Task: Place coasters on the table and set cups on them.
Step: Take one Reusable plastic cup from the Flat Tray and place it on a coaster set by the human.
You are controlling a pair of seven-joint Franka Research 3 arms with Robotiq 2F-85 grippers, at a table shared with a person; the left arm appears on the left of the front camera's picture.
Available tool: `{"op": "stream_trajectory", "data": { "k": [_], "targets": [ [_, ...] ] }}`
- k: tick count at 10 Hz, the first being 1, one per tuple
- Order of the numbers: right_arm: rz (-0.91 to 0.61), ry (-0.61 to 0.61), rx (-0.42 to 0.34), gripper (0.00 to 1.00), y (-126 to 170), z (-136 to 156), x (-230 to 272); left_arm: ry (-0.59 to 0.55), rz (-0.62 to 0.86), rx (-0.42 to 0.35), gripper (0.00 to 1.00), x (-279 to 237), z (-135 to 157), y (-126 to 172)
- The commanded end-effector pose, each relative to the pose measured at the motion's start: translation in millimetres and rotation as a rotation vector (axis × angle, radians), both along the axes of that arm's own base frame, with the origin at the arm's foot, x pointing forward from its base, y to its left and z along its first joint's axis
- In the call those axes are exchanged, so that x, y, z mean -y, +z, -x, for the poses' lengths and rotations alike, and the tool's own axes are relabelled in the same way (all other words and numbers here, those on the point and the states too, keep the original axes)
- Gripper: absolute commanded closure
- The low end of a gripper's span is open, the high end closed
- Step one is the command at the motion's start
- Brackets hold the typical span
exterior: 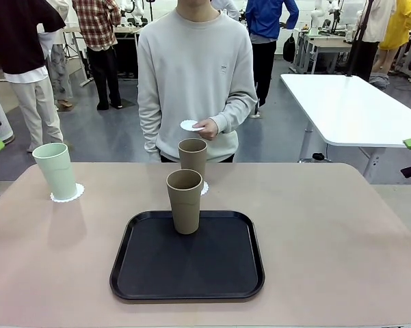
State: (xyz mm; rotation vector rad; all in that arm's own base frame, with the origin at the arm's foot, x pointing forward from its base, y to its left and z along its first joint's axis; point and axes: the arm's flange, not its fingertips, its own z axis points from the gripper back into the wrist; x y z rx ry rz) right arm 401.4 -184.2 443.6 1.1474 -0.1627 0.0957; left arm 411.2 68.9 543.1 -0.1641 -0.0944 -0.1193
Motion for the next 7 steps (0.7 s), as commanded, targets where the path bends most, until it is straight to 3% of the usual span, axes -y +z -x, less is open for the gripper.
{"op": "stream_trajectory", "data": {
  "k": [1, 2, 3, 4, 5, 7],
  "targets": [
    [-0.003, -0.004, 0.011, 0.00, 0, -1, 0, -0.025, -0.135, 0.036, 0.00, 6, 9, -28],
    [-0.003, -0.004, 0.011, 0.00, 0, -1, 0, 0.000, 0.000, 0.000, 0.00, 0, 0, 0],
    [-0.003, -0.004, 0.011, 0.00, 0, -1, 0, -0.007, -0.051, 0.009, 0.00, 2, 9, -14],
    [-0.003, -0.004, 0.011, 0.00, 0, -1, 0, -0.141, 0.222, -0.032, 0.00, -14, 12, -10],
    [-0.003, -0.004, 0.011, 0.00, 0, -1, 0, -0.227, 0.549, 0.001, 0.00, -44, 15, -7],
    [-0.003, -0.004, 0.011, 0.00, 0, -1, 0, -0.195, 1.014, 0.036, 0.00, -112, 17, -31]
  ]
}}
